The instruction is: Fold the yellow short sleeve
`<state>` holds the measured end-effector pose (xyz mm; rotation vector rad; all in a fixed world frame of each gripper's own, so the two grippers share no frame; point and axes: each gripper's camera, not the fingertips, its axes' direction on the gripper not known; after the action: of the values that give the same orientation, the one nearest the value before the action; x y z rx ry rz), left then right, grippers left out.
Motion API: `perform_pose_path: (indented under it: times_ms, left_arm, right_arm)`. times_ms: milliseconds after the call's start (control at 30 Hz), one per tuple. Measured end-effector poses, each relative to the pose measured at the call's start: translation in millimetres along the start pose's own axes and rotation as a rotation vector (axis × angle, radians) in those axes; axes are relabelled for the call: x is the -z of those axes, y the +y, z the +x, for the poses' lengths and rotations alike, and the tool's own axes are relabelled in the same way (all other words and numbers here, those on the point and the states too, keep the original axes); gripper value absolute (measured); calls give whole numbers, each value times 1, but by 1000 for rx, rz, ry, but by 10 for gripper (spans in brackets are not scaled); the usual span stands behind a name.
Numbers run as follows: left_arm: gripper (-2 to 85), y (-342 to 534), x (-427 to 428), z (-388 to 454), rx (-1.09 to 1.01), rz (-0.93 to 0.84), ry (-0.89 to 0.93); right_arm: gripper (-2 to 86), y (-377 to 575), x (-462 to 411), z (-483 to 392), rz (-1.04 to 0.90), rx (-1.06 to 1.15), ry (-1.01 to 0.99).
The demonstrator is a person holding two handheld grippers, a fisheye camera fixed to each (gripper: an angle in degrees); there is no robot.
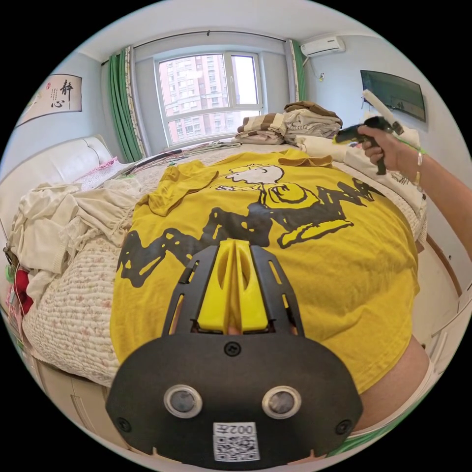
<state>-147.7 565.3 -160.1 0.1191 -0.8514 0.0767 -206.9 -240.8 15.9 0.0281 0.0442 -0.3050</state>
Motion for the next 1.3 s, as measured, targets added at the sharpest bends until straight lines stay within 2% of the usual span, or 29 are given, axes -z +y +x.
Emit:
perform_pose_path:
  times_ms: [100,200,267,300,367,433,500,600,667,800,933,1000,1067,1100,1133,1167,1200,1300]
  left_arm:
    - [-9,1,3,1,0,0,-1]
    - [-9,1,6,2,1,1,2]
    - [-9,1,8,3,1,1,2]
    - [-9,1,10,3,1,1,2]
    - [-9,1,12,3,2,2,5]
    - [-9,1,14,4,4,4,9]
    - [-9,1,16,5,2,5,7]
    - [-9,0,21,9,-6,5,-6]
    - [-9,0,24,9,-4,6,-3]
    - [-9,-2,31,12,-4,6,-2]
    - [-9,-4,37,14,-6,7,-8]
    - [-9,-6,41,15,-5,7,-8]
    - [-9,-7,45,15,-3,7,-6]
    - [-9,-9,47,15,-2,5,-4]
    - [-9,-9,49,15,-1,5,-2]
    - [-9,-11,51,15,1,2,3]
    - [-9,-12,54,14,4,0,9]
    - [-9,-16,61,11,20,-11,29]
  right_arm:
    - [85,-24,-22,-57,-84,188,-47]
    - [124,-38,-63,-99,-187,312,65]
    - [115,-43,-89,-113,-252,360,142]
    - [76,-48,-101,-115,-287,359,170]
    - [24,-63,-101,-105,-296,247,80]
    - [1,-82,-74,-92,-148,51,-6]
    - [-1,-89,-65,-102,-92,3,46]
    - [11,-90,-95,-146,-236,135,83]
    - [49,-82,-113,-165,-324,207,94]
    - [101,-70,-64,-164,-210,153,95]
    - [83,-21,35,-139,44,41,174]
    - [78,7,56,-129,61,34,182]
    - [71,36,57,-124,32,51,175]
    - [62,53,41,-121,-52,68,147]
    - [27,67,8,-119,-258,106,81]
    - [9,73,-3,-117,-314,85,76]
    - [2,78,9,-118,-248,87,90]
    - [-4,74,30,-123,-363,59,22]
